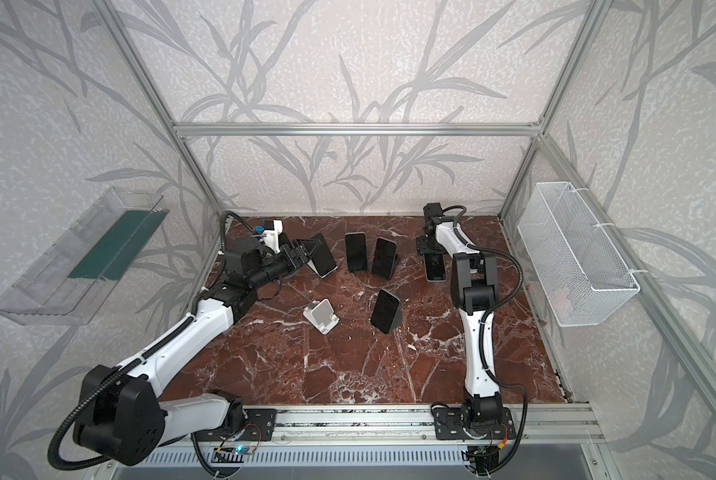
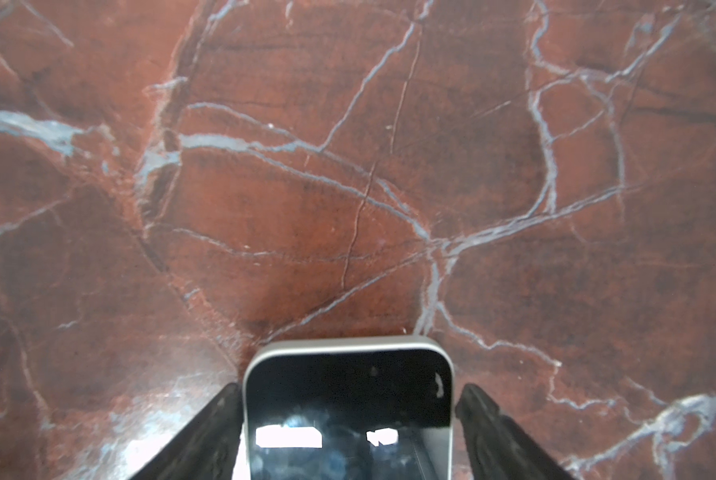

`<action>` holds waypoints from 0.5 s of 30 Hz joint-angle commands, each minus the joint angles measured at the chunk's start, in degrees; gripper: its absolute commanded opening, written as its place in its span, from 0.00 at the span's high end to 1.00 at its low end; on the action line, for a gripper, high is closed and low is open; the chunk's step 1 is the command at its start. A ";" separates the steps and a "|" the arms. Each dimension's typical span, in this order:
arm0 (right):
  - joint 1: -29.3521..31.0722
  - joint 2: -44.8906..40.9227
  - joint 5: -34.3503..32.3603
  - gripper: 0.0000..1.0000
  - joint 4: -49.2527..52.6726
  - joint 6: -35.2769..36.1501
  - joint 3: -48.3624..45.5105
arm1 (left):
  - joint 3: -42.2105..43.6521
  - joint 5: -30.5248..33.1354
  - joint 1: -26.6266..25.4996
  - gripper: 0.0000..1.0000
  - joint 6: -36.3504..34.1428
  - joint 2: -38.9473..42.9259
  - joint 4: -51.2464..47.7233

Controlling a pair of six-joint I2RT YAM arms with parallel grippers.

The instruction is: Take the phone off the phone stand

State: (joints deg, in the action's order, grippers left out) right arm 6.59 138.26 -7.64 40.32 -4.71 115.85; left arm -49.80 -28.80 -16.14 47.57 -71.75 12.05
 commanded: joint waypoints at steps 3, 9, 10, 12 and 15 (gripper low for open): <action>0.27 -3.01 0.88 0.17 0.92 -0.35 -0.76 | -1.95 -1.09 -0.29 0.14 -0.13 0.70 1.15; 0.27 -7.29 -0.76 0.11 1.93 -1.60 0.43 | -1.96 -1.41 -0.38 0.14 -0.37 0.74 1.52; 0.27 -8.06 -0.80 0.11 1.93 -1.86 0.34 | -1.90 -1.50 -0.38 0.14 -0.42 0.77 1.48; 0.27 -9.45 -0.45 0.11 2.29 -1.97 0.42 | -2.04 -1.78 -0.38 0.13 -0.85 0.83 1.43; 0.35 -12.74 0.39 0.11 2.96 -2.96 -1.03 | -2.50 -4.89 -0.71 0.06 -1.43 0.90 3.32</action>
State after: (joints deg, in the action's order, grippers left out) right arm 6.66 130.93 -7.46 41.67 -6.24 115.52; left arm -49.91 -30.44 -16.21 47.27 -71.75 12.43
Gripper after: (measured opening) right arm 0.892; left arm 0.912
